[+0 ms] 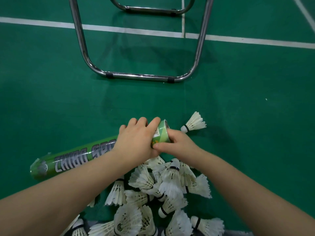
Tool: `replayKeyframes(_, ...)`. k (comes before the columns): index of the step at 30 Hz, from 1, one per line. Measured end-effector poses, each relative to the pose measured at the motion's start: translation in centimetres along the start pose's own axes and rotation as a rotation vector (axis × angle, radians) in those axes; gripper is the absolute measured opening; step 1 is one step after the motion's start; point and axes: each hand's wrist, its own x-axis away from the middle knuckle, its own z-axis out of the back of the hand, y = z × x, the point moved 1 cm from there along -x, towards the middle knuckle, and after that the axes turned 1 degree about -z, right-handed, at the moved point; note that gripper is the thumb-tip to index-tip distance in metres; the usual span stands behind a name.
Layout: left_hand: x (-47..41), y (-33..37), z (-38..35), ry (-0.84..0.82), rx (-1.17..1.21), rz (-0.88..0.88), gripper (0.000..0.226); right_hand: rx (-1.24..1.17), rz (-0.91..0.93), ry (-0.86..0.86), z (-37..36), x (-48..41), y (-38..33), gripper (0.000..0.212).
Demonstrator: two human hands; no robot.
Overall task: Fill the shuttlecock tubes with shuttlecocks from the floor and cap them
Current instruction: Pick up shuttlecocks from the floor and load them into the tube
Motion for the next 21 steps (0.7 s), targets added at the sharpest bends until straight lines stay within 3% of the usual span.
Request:
replayKeyframes(2,0.1,-0.2,0.1,0.002,0.045,0.039,0.082,0.184,0.158,0.253,-0.4,1.6,1.1,0.027)
replayKeyframes(4,0.4,-0.1,0.2,-0.007,0.043,0.042,0.084,0.424,0.252,0.347,-0.5,3.4,2.2,0.049)
replayKeyframes(7,1.1,0.5,0.0,-0.027,-0.003,0.008,0.085,0.655,0.221,0.236,-1.1,5.2,3.5,0.079)
replayKeyframes(11,1.4,1.0,0.1,-0.028,-0.019,-0.001,0.084,0.73,0.077,0.153,-1.8,7.1,3.8,0.121)
replayKeyframes(16,2.2,1.2,0.0,-0.039,-0.013,0.006,0.084,0.759,-0.138,0.126,-4.3,8.3,5.7,0.128)
replayKeyframes(21,3.2,2.1,-0.5,-0.064,-0.026,-0.012,0.084,0.8,-0.121,0.211,-4.5,8.3,7.0,0.11)
